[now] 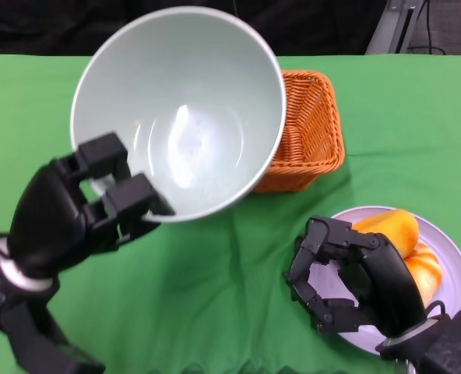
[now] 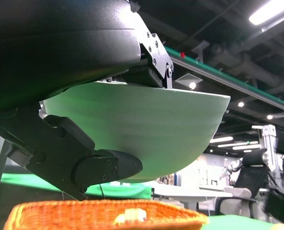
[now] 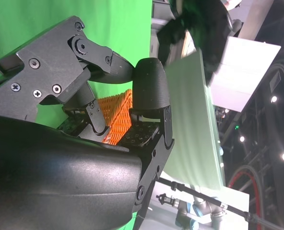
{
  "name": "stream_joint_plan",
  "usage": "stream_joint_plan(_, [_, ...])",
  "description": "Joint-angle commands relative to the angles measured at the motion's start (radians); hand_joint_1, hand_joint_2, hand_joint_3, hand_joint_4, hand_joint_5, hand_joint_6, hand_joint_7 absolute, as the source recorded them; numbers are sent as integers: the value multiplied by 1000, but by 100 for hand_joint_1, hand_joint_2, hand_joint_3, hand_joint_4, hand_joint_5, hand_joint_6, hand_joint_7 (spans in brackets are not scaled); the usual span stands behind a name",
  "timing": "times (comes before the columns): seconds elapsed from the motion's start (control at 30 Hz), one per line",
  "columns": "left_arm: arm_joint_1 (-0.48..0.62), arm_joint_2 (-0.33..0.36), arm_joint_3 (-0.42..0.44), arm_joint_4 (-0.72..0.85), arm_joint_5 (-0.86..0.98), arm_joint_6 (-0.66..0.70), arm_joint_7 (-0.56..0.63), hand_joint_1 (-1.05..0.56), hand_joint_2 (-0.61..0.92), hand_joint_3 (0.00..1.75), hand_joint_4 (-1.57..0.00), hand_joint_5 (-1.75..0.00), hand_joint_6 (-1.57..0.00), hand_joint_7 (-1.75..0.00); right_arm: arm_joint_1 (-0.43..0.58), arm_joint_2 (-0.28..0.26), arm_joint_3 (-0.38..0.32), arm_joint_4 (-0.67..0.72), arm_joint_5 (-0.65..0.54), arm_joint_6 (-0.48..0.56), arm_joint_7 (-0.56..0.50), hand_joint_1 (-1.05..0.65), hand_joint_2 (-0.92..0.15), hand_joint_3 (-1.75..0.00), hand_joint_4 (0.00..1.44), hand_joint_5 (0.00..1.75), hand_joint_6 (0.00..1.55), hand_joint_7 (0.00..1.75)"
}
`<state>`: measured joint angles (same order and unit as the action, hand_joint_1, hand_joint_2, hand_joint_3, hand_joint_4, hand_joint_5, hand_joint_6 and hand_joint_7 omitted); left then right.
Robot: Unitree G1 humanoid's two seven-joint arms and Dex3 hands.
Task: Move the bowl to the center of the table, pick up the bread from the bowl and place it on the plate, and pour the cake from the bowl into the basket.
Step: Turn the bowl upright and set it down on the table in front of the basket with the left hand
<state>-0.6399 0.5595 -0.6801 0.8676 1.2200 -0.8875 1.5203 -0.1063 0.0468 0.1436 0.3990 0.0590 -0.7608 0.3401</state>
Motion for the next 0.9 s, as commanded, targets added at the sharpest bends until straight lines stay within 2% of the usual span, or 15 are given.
stream_joint_plan(0.03, [42, 43, -16, -22, 6, 2, 49, -7, 70, 67, -67, -175, -73, -119, 16, -16, -5, -36, 3, 19, -7, -22, -52, -99, 81, 166, 78, 140])
stream_joint_plan(0.27, [109, 74, -37, -37, 13, -11, 73, -6, 73, 61, -70, -175, -76, -118, 11, -17, -11, -23, 16, 7, 1, -22, -51, -100, 82, 165, 78, 139])
stream_joint_plan(0.4, [137, 86, -45, -42, 9, -24, 63, -7, 82, 41, -70, -175, -75, -117, 14, -18, -13, -31, 10, 14, -5, -23, -53, -97, 82, 165, 79, 138])
stream_joint_plan(0.6, [171, 85, -69, -21, 8, -42, 42, -2, 81, 40, -67, -175, -69, -132, 18, -18, -11, -35, 8, 13, -7, -24, -54, -94, 82, 165, 79, 137])
stream_joint_plan(0.63, [175, 82, -75, -16, 8, -42, 37, -1, 79, 39, -67, -175, -64, -144, 21, -18, -10, -40, 6, 14, -8, -24, -54, -94, 82, 165, 79, 137])
stream_joint_plan(0.73, [181, 64, -92, 8, 6, -46, 17, 0, 78, 35, -66, -175, -59, -156, 26, -18, -8, -50, 6, 19, -8, -24, -54, -94, 82, 165, 79, 138])
stream_joint_plan(0.9, [175, 38, -105, 53, -15, -53, -28, -3, 85, 33, -64, -175, -59, -149, 35, -17, -6, -61, 8, 27, -8, -24, -56, -91, 83, 164, 79, 138])
